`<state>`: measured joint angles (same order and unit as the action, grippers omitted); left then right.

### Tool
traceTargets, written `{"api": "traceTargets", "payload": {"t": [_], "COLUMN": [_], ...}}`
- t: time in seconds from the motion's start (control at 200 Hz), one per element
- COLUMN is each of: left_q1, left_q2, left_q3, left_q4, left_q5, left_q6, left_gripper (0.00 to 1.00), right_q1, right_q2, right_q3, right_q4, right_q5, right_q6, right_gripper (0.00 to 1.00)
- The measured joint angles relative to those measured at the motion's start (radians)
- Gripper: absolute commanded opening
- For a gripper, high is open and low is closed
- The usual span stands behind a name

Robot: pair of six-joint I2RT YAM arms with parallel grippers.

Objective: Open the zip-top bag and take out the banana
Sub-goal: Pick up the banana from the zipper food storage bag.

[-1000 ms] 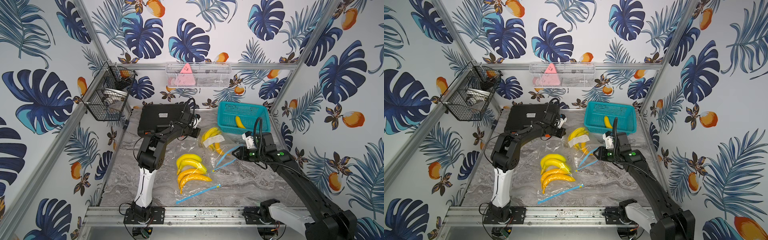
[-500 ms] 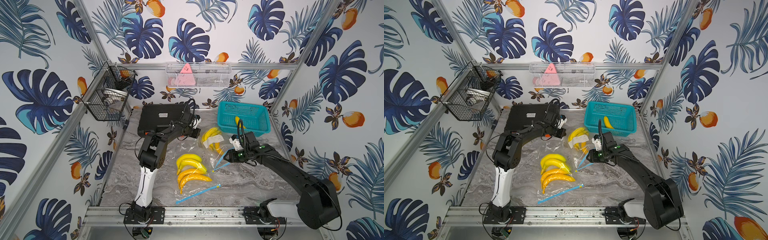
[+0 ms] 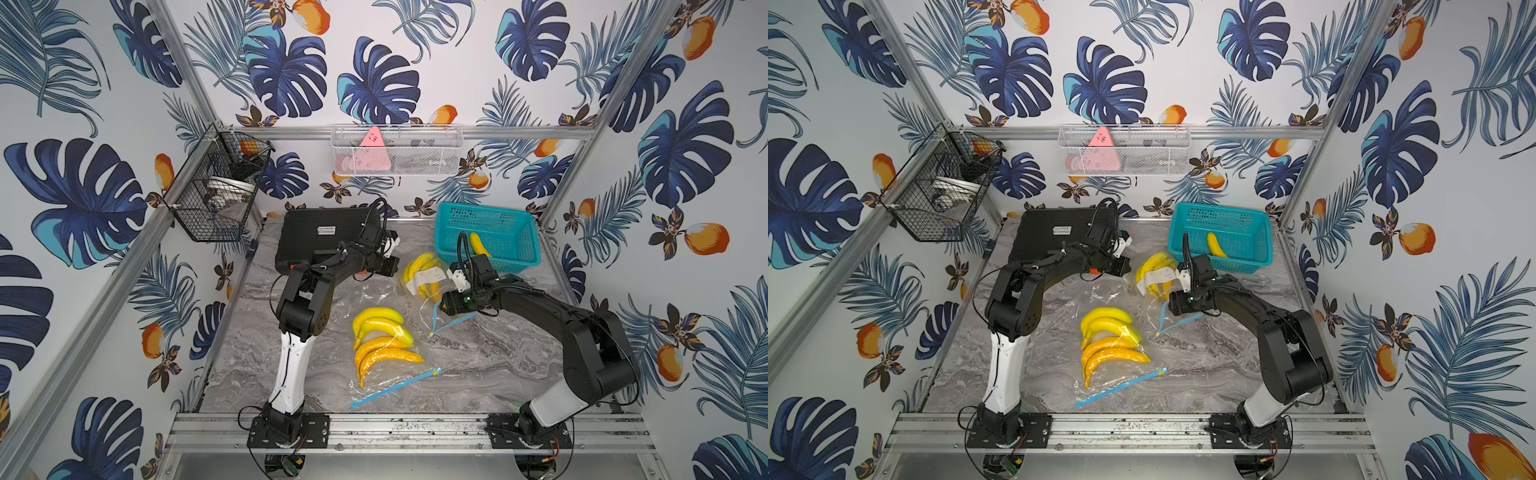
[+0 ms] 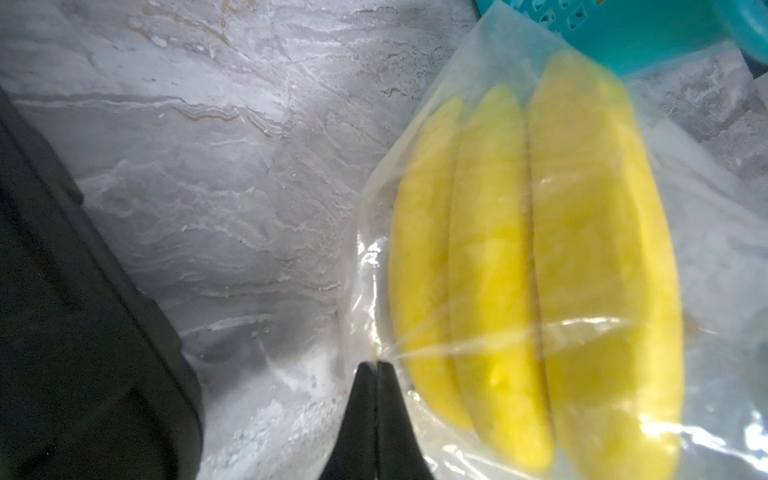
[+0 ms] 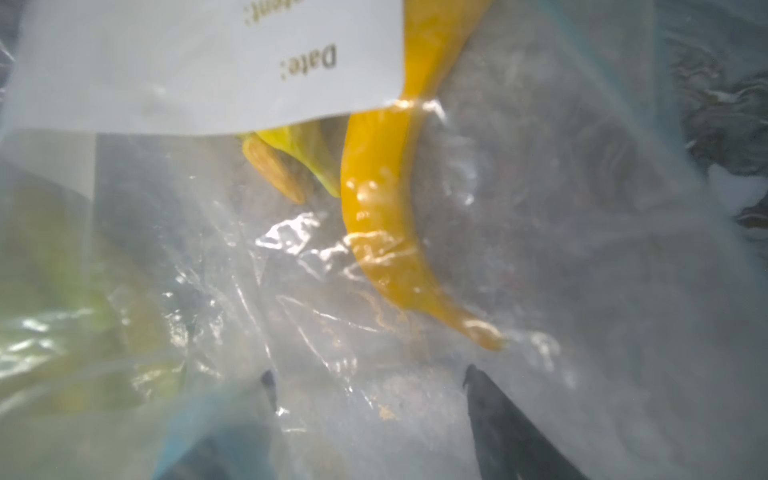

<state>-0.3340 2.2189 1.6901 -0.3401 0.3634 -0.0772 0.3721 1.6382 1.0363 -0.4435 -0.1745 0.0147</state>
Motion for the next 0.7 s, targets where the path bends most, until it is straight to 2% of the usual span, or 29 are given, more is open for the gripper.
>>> {"api": "traceTargets", "payload": {"t": [0.27, 0.485, 0.615, 0.701], "left_q1": [0.013, 0.018, 0.019, 0.019], "left_q2": [0.0, 0.009, 0.009, 0.009], "left_q3": [0.0, 0.002, 0.002, 0.002], "left_q4": [0.002, 0.004, 0.006, 0.007], "left_q5": [0.017, 0.037, 0.045, 0.051], "left_q6": [0.0, -0.007, -0.007, -0.007], "left_gripper": [0.0, 0.0, 0.0, 0.0], "right_q1": [-0.001, -0.006, -0.006, -0.006], "right_q2": [0.088, 0.145, 0.177, 0.201], "right_q3": [0.031, 0.031, 0.034, 0.058], "right_q4": [0.009, 0.103, 0.156, 0.166], "right_q5": [0.046, 0.103, 0.101, 0.085], "right_q6": [-0.083, -0.135, -0.165, -0.191], "right_gripper": [0.73, 0.78, 0.78, 0.74]}}
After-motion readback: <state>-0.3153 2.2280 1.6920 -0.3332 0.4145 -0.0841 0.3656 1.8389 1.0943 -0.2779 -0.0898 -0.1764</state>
